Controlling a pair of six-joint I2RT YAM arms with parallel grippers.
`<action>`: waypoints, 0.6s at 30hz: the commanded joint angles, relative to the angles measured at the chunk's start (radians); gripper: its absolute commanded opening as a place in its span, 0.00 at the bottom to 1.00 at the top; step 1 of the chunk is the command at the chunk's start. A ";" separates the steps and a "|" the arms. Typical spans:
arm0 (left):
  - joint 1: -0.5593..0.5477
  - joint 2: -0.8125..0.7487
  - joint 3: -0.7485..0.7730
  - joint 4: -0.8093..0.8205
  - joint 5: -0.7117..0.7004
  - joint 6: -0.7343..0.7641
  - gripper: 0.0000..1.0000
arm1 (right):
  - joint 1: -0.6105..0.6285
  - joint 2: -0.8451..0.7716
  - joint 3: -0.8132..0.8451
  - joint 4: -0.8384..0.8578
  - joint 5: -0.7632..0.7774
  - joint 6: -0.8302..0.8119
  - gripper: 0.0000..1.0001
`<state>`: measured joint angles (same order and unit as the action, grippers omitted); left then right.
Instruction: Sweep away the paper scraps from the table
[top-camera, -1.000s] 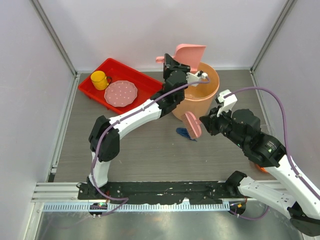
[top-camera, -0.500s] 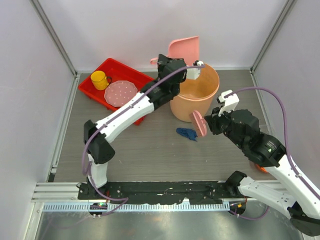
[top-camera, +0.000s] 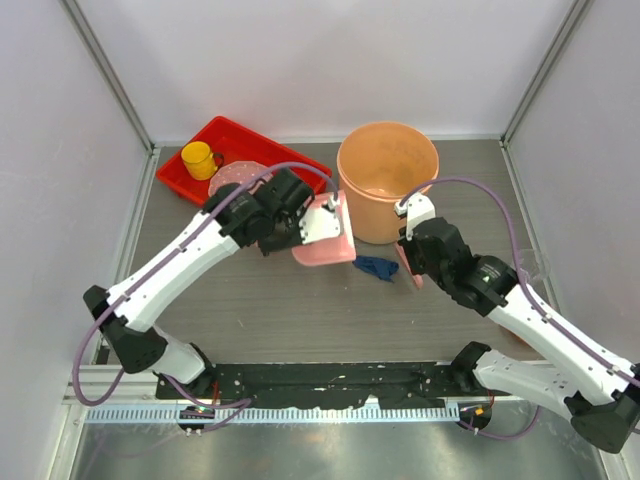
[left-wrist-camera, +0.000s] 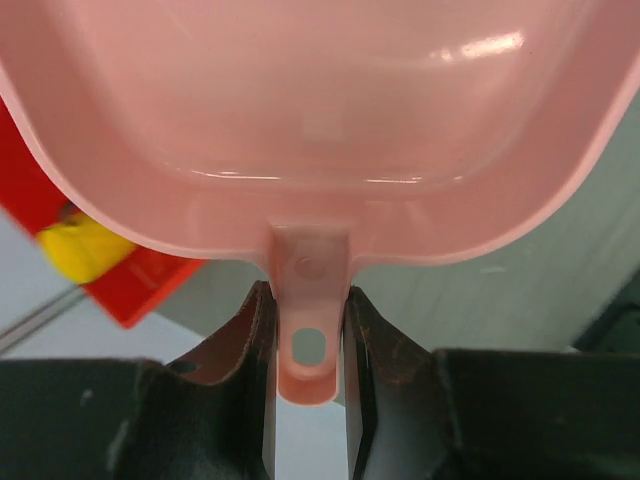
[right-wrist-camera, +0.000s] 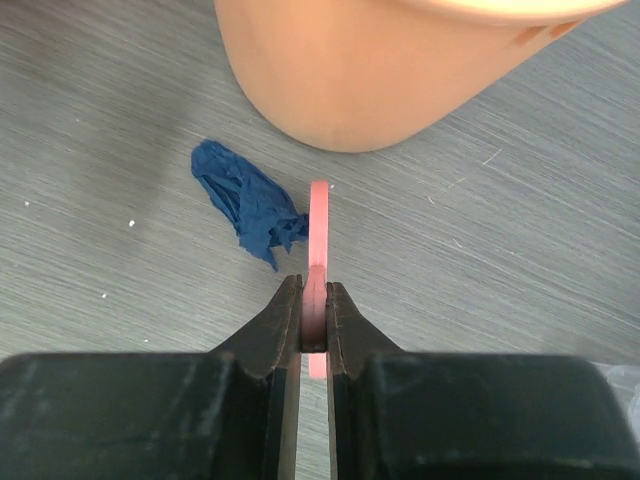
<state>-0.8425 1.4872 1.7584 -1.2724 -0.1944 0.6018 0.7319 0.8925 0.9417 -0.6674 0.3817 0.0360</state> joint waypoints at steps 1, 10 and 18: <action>0.005 -0.007 -0.181 -0.148 0.145 -0.066 0.00 | -0.005 0.042 -0.009 0.097 0.032 -0.031 0.01; 0.019 0.105 -0.372 0.017 0.228 -0.077 0.00 | -0.045 0.075 -0.038 0.155 0.017 -0.031 0.01; 0.065 0.317 -0.355 0.051 0.276 -0.097 0.00 | -0.052 0.115 -0.055 0.206 0.005 -0.027 0.01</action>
<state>-0.8055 1.7420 1.3800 -1.2560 0.0319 0.5270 0.6842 0.9871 0.8856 -0.5453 0.3866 0.0128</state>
